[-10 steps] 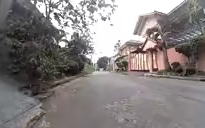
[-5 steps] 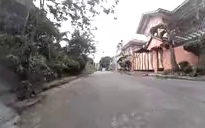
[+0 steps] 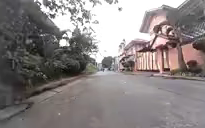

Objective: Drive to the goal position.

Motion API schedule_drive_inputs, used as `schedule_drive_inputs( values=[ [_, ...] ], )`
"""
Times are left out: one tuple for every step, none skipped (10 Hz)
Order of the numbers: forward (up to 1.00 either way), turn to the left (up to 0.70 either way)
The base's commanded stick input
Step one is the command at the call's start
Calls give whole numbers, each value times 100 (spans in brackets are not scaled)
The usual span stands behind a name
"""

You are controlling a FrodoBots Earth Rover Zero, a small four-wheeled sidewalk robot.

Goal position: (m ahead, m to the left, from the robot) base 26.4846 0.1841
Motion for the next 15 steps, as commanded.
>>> schedule_drive_inputs(
  values=[
    [100,0],
    [100,0],
    [100,0],
    [100,-10],
    [100,-10],
    [100,-6],
    [100,-6],
    [100,-5],
    [100,-6],
    [100,-5],
    [100,-5],
    [100,-6],
    [100,-5],
    [100,-5],
    [100,-24]
  ],
)
